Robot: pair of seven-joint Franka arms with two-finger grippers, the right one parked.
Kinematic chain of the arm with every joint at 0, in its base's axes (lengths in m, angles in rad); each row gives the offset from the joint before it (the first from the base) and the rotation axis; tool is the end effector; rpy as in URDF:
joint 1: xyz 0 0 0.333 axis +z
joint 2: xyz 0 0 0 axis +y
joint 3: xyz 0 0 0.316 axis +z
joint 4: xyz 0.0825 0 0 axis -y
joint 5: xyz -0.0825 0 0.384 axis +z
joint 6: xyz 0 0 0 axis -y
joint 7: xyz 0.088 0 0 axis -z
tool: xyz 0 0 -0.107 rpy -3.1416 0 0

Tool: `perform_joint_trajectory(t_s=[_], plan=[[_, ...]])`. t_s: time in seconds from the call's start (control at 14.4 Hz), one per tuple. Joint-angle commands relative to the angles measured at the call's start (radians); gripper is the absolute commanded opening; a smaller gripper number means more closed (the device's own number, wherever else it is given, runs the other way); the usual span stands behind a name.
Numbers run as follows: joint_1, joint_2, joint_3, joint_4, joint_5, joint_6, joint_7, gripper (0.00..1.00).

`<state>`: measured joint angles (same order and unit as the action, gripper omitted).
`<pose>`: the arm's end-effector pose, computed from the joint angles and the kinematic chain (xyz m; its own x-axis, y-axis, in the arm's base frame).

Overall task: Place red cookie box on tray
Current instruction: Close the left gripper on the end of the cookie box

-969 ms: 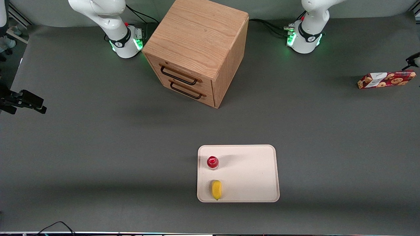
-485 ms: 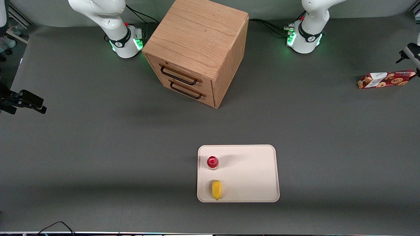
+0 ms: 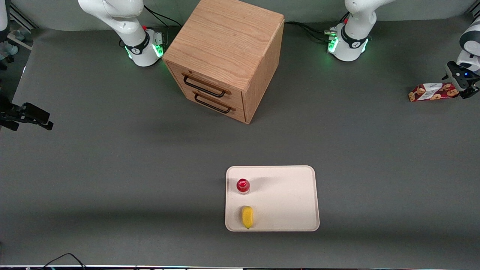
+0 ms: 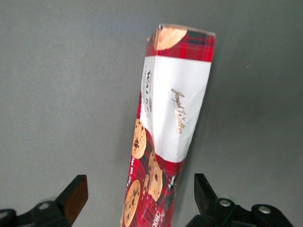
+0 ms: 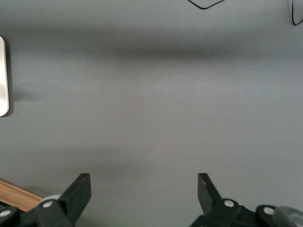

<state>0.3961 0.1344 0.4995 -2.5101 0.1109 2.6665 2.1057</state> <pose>0.2939 0.3687 0.2394 0.2514 -0.9609 -0.1164 -0.9658 -0.2569 0.0351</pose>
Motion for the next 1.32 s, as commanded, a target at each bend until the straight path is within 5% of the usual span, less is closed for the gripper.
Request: perform_joint_trajectory(t_s=[0.0, 0.21, 0.48, 0.55, 0.97, 1.25], plan=[[0.003, 0.05, 0.004, -0.013, 0.006, 0.079, 0.026, 1.0], [0.009, 0.059, 0.004, -0.013, 0.003, 0.079, 0.026, 0.88], [0.009, 0.07, 0.004, -0.013, -0.01, 0.081, 0.025, 0.08], [0.007, 0.068, 0.004, -0.013, -0.01, 0.081, 0.022, 0.0], [-0.008, 0.025, 0.002, 0.005, -0.013, 0.038, -0.033, 0.0], [-0.077, -0.085, -0.012, 0.103, -0.014, -0.19, -0.272, 0.0]])
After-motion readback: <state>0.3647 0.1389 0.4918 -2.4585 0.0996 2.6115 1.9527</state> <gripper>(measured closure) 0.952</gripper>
